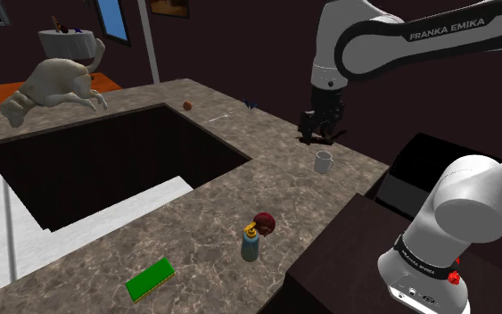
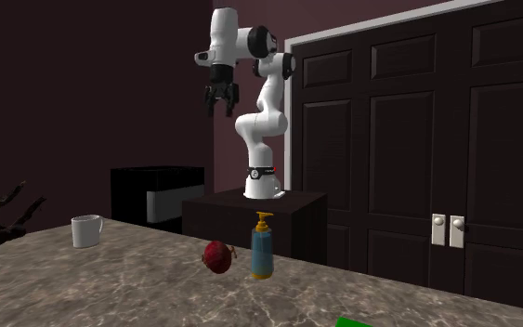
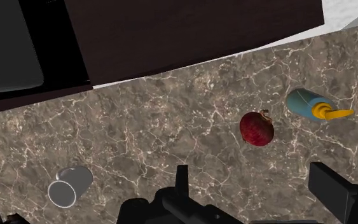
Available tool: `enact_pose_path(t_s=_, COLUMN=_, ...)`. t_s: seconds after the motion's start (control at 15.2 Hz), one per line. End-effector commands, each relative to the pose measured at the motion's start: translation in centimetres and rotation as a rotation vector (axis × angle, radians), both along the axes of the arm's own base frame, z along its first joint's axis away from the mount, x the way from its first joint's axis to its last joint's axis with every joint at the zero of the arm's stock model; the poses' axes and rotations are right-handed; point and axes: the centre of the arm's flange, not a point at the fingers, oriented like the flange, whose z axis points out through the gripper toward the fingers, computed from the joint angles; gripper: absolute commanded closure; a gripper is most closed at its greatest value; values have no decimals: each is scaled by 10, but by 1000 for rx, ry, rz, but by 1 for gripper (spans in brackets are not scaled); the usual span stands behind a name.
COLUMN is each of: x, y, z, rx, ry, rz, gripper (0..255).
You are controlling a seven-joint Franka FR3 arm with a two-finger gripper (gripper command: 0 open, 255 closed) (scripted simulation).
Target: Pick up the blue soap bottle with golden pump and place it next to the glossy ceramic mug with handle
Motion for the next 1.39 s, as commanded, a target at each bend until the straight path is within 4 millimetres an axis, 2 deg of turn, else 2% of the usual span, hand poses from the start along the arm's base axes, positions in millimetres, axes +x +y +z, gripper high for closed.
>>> enact_pose_path(t_s=0.0, x=9, y=11, z=-24, rx=8, ry=14, rz=-20, gripper=0)
enact_pose_path(t_s=1.32, x=95, y=125, z=-247, rx=86, ry=162, rz=-201, gripper=0)
